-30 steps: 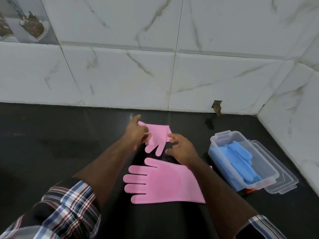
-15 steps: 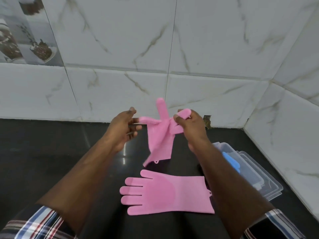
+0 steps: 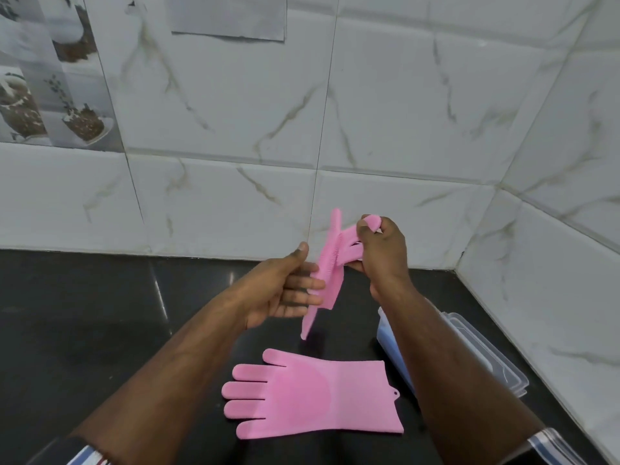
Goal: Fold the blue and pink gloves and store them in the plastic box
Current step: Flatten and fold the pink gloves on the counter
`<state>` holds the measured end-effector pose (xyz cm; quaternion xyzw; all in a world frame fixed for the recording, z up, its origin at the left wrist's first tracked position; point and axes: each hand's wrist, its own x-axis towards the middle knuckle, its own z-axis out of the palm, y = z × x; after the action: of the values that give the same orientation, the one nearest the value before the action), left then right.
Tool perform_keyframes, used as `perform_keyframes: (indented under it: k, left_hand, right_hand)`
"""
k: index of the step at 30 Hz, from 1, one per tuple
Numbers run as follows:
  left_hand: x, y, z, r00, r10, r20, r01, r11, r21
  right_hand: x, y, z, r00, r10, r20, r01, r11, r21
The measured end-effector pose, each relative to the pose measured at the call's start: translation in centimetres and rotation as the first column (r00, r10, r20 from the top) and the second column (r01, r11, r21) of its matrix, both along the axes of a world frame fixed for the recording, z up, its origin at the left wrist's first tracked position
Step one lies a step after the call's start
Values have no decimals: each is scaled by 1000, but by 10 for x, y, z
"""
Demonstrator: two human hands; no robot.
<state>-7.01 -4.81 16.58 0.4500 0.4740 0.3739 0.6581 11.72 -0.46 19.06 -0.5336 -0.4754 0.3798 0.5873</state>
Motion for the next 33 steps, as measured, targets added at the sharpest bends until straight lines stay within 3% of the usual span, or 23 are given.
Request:
perform_keyframes:
  k: [4, 8, 10, 12, 14, 16, 18, 20, 22, 26, 29, 33]
  left_hand:
    - [13, 10, 3, 985, 53, 163, -36, 994, -105]
    - [15, 16, 6, 957, 26, 288, 3, 995, -100]
    - [15, 17, 3, 943, 84, 321, -45, 991, -128]
    - [11, 19, -3, 919, 153, 363, -99, 981, -164]
    - [5, 18, -5, 873, 131, 469, -54, 983, -175]
    - [-2, 15, -9, 806, 124, 579, 19, 972, -234]
    - [-9, 14, -12, 790, 121, 601, 37, 969, -243]
    - [-13, 14, -15, 823, 85, 561, 48, 975, -219]
    - [-12, 13, -16, 858, 33, 512, 71, 981, -181]
    - [-11, 9, -14, 909, 5, 418, 70, 984, -164]
    - [-16, 8, -10, 928, 10, 373, 53, 986, -158]
    - [-11, 5, -10, 933, -96, 345, 151, 979, -136]
  right_hand:
    - [-13, -27, 1, 932, 204, 300, -241, 966, 92]
    - [-24, -51, -3, 759, 577, 302, -595, 803, -39]
    - [-22, -51, -12, 686, 640, 347, -656, 750, -86]
    - [-14, -51, -16, 663, 653, 366, -668, 737, -104]
    - [-2, -51, -17, 675, 659, 332, -666, 738, -108]
    - [8, -49, -18, 757, 618, 210, -621, 781, -60]
    - [14, -43, -20, 877, 466, 113, -470, 883, 4]
    - [15, -37, -22, 935, 316, 164, -326, 945, 39]
    - [13, -35, -23, 908, 294, 299, -314, 949, 19]
    - [10, -34, -24, 768, 391, 507, -451, 892, -4]
    - [11, -33, -24, 749, 452, 484, -503, 864, -28]
    - [7, -31, -26, 710, 463, 531, -520, 853, -49]
